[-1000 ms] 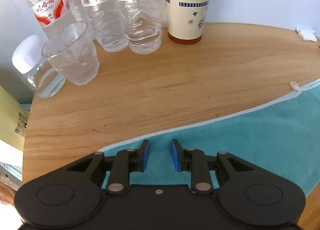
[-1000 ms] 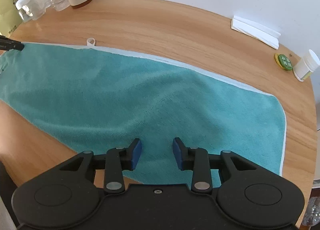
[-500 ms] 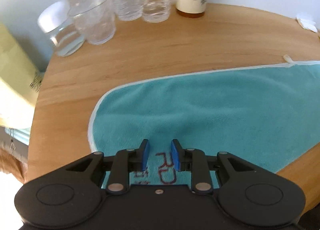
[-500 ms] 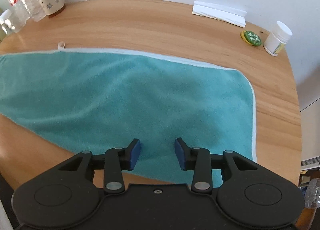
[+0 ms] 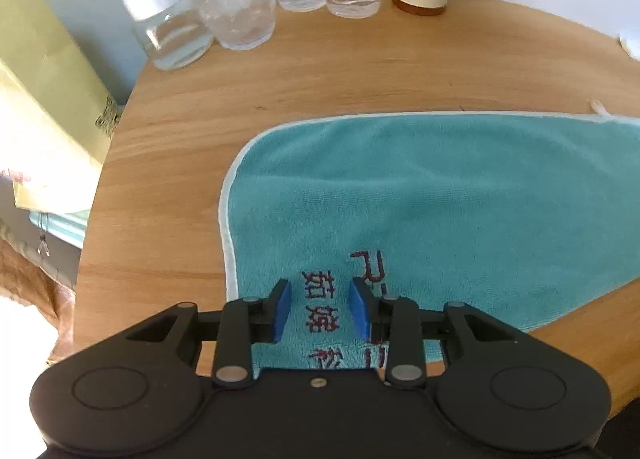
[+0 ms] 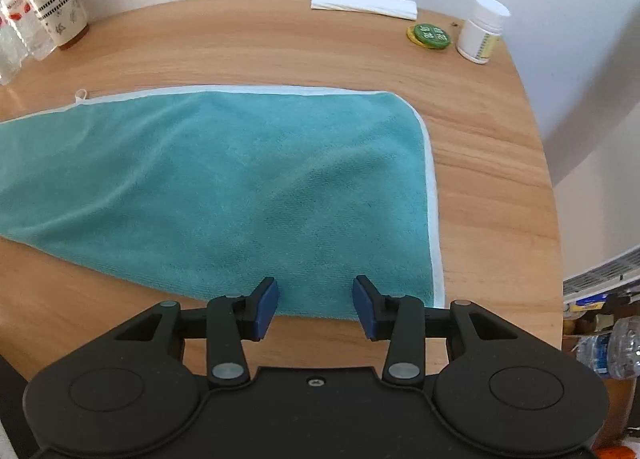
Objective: Fold towel
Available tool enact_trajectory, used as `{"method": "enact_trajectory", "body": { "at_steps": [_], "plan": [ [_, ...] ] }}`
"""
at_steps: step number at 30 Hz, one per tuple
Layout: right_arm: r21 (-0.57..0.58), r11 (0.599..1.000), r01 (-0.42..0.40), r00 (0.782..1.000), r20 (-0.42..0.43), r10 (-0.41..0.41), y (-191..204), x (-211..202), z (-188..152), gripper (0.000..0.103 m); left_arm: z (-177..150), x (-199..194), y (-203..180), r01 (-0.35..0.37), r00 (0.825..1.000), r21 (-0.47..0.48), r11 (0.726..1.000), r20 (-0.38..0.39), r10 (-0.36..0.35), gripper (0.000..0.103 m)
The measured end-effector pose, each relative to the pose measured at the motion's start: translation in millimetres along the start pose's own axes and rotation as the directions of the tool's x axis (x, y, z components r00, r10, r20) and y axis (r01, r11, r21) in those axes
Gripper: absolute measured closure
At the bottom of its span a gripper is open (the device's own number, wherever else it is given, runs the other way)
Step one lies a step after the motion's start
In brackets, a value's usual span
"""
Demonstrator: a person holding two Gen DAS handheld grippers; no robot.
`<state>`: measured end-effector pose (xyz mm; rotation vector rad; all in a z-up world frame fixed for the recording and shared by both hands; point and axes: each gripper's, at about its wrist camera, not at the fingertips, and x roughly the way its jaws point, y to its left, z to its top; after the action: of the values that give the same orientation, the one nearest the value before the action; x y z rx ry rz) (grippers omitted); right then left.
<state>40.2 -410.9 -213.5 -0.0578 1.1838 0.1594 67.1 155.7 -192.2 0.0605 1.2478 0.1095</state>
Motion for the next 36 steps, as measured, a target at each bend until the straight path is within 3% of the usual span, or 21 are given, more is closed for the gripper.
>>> {"method": "enact_trajectory", "body": {
  "at_steps": [5,8,12,13,14,16,21,28,34,36],
  "plan": [
    [0.031,1.0,0.003,0.999,0.042,-0.004,-11,-8,-6,0.055,7,-14,-12,-0.018,1.0,0.031,0.999,-0.013,0.018,0.07],
    [0.124,0.992,0.005,0.995,0.097,-0.017,-31,-20,-11,0.055,32,-49,-43,0.084,0.992,0.062,0.995,0.087,-0.089,0.07],
    [0.202,0.979,0.03,0.991,0.118,-0.055,-53,-28,-23,0.055,65,-68,-96,0.184,0.963,0.128,0.975,0.174,-0.205,0.07],
    [0.229,0.973,0.02,0.992,0.118,-0.049,-58,-27,-25,0.055,80,-69,-127,0.238,0.945,0.159,0.958,0.191,-0.267,0.07],
    [0.255,0.967,0.011,0.992,0.118,-0.042,-64,-27,-27,0.055,82,-68,-132,0.246,0.942,0.165,0.955,0.192,-0.275,0.07],
    [0.301,0.953,-0.025,0.992,0.126,-0.014,-74,-25,-32,0.055,99,-69,-189,0.301,0.916,0.24,0.923,0.198,-0.35,0.07],
    [0.346,0.934,-0.089,0.988,0.152,0.037,-81,-20,-39,0.055,121,-68,-310,0.331,0.876,0.452,0.828,0.179,-0.448,0.07],
    [0.363,0.919,-0.15,0.98,0.179,0.089,-82,-13,-43,0.055,133,-58,-420,0.358,0.851,0.578,0.733,0.121,-0.511,0.07],
    [0.385,0.905,-0.179,0.972,0.211,0.102,-90,-10,-44,0.055,139,-33,-484,0.341,0.865,0.656,0.673,0.062,-0.498,0.07],
    [0.399,0.896,-0.195,0.97,0.211,0.117,-94,-5,-44,0.055,141,-29,-493,0.356,0.86,0.667,0.655,0.04,-0.508,0.07]
  ]
}}
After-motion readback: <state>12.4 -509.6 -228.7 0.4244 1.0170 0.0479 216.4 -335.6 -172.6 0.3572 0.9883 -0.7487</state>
